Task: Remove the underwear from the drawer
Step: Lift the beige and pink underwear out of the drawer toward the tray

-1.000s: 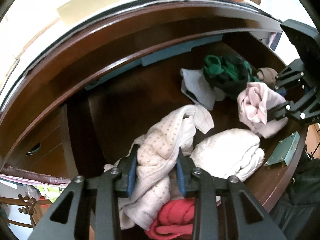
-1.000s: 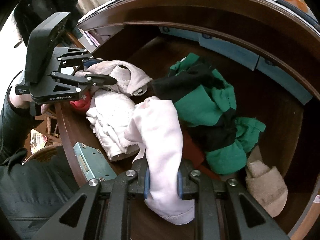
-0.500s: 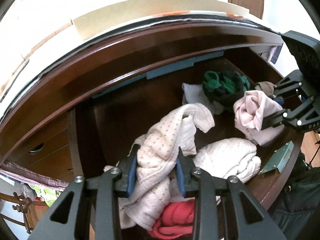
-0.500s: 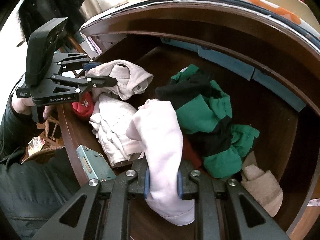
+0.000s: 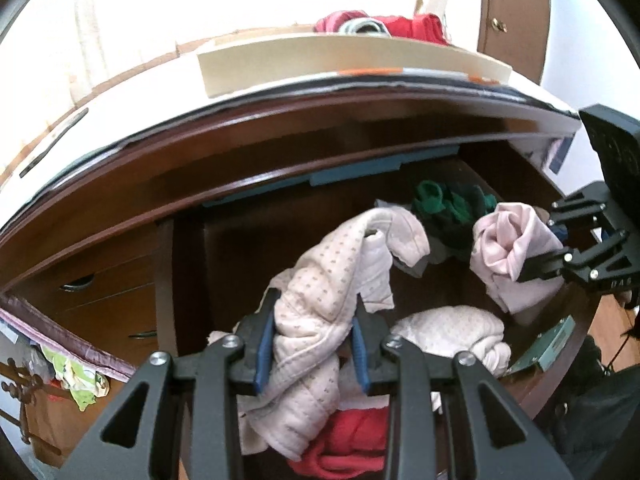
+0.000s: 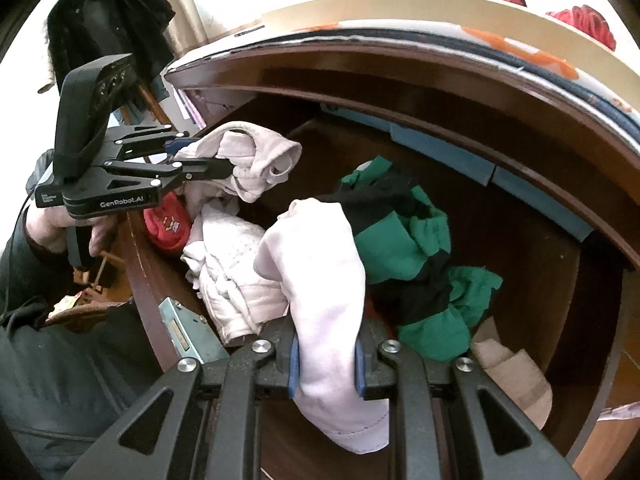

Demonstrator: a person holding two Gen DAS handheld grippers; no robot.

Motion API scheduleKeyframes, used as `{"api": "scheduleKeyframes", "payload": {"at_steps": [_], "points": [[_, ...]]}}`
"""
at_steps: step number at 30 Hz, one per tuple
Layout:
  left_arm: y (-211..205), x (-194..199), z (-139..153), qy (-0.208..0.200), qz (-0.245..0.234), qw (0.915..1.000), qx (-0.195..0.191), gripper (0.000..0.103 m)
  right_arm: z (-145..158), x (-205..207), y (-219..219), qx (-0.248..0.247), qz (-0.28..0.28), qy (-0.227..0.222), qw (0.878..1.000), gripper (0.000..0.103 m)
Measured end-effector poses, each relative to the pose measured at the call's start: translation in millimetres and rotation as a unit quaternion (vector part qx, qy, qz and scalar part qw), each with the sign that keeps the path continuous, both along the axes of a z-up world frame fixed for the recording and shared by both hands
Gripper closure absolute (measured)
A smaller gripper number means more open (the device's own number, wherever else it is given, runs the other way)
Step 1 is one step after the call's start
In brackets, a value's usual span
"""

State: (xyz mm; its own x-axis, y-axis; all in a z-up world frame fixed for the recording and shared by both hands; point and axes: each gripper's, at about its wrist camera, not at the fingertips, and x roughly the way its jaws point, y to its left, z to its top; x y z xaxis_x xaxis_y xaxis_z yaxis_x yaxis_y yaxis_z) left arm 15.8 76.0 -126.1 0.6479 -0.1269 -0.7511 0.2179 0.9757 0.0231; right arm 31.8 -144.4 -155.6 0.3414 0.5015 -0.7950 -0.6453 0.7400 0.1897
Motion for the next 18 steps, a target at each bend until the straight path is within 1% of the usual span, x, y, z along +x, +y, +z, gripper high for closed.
{"api": "scheduleKeyframes", "payload": {"at_steps": [4, 18], "points": [[2.9, -6.1, 1.0, -0.015, 0.014, 0.9997, -0.009, 0.072, 4.8, -2.8, -1.6, 0.003, -0.016, -0.023, 1.000, 0.081], [1.9, -13.6, 4.4, -0.056, 0.064, 0.9960, -0.026, 0.072, 16.9, -9.8, -12.6, 0.027, -0.052, -0.064, 0.996, 0.081]]}}
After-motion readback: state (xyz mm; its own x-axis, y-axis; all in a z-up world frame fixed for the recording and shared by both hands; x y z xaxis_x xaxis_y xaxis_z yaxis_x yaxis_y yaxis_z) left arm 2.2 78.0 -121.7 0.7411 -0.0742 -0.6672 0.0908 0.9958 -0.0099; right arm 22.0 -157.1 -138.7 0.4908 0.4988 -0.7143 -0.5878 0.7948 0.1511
